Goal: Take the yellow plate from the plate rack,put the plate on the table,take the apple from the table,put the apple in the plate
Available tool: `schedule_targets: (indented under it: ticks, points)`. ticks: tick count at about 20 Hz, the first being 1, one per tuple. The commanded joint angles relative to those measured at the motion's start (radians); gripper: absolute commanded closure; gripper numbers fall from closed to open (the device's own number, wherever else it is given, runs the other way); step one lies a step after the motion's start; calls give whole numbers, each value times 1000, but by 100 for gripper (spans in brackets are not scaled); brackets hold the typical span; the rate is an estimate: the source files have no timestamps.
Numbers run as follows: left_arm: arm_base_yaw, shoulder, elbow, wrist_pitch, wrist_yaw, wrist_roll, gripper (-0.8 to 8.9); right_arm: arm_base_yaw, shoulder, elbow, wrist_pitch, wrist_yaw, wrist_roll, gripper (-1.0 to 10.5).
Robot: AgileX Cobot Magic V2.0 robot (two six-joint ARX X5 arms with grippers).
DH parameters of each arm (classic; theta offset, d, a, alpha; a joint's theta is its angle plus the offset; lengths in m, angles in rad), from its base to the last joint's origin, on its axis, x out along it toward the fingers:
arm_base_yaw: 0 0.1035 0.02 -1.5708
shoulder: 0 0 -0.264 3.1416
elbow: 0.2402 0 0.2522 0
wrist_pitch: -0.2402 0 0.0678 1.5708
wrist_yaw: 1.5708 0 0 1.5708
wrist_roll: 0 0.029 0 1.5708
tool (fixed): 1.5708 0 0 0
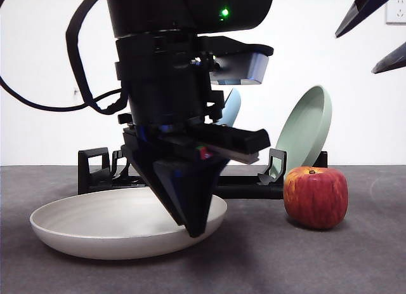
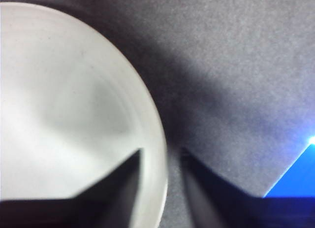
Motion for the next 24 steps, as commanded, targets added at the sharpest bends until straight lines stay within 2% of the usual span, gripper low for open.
schedule_targets:
  ticks: [1,3,4,7,9,14,18,21,24]
  points:
    - [-3,-7,-3,14,-2,-8,493,17,2,25,0,3,-14,563]
    - [-4,-51,-3,31,-2,-27,493,44,2,62,-52,11,-58,558]
    - [-4,-84,-3,41,-3,-27,494,63,3,85,-85,47,-76,557]
    - [-3,-245,-3,84,-24,-29,495,167,11,161,-185,245,-135,440]
    - [-3,-386,-3,123,-91,-29,495,246,32,209,-228,347,-150,440]
    - [-3,-736,-2,220,-293,-8,499,426,164,292,-315,526,-159,440]
    - [-3,-953,2,239,-441,50,499,483,311,294,-315,554,-159,441]
    - [-3,-1067,2,230,-498,55,499,483,422,294,-309,560,-160,442]
    - [-3,-1128,2,211,-531,55,499,481,525,294,-308,605,-161,442]
